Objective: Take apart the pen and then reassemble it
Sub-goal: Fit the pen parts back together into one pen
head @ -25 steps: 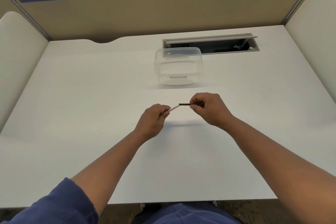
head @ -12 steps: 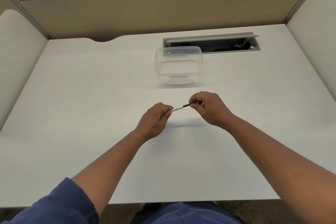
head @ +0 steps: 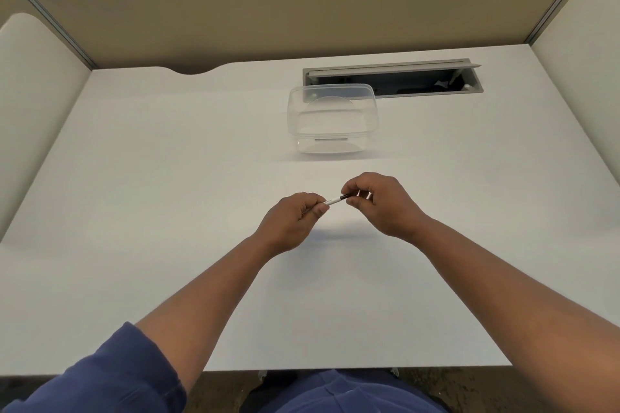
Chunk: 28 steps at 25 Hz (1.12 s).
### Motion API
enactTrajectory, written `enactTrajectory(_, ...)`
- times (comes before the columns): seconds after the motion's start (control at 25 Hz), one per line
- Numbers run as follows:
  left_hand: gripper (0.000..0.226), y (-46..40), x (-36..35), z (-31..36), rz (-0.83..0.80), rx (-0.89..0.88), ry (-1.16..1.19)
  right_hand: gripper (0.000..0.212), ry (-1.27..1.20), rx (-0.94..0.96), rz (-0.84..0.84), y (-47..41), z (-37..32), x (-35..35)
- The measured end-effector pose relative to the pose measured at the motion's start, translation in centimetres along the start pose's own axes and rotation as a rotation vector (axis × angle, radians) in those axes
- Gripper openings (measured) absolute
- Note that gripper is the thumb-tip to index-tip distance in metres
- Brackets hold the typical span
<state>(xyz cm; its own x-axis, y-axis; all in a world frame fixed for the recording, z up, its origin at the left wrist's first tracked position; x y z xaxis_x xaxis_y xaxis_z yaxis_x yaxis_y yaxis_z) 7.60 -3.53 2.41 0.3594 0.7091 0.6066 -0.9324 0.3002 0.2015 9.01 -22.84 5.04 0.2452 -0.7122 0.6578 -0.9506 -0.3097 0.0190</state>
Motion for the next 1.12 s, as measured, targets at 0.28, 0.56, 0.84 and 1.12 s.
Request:
enactTrajectory(0.28, 0.022, 0.2, -0.3, 0.2, -0.018, 0.01, 0.046, 0.008, 0.262, 0.194, 0.063, 0.6, -0.5, -0.3)
enactTrajectory(0.56, 0.024, 0.4, -0.1, 0.5, 0.0, -0.017, -0.01, 0.01, 0.286, 0.2, 0.039, 0.9, -0.9, -0.8)
enactTrajectory(0.84, 0.023, 0.5, 0.0, 1.3, 0.028, -0.092, -0.205, 0.033, -0.215, -0.386, -0.15, 1.4, -0.2, -2.2)
enactTrajectory(1.12, 0.027, 0.0, 1.1, 0.8, -0.106, 0.011, -0.034, 0.012, 0.266, 0.16, -0.012, 1.6, -1.2, -1.0)
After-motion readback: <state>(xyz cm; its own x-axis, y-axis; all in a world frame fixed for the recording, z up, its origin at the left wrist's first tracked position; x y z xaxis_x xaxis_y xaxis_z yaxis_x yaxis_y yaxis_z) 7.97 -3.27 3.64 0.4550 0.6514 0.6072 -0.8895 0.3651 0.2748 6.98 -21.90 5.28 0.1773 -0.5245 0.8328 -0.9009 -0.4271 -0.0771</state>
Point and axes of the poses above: each hand's wrist, its own y-axis away from the middle knuckle, its own x-axis out of the back of the hand, z = x × y, the point moved 5 cm from there along -y, towards the middle knuckle, and after that the axes turned 2 degrees about y, right-handed, at the moved point
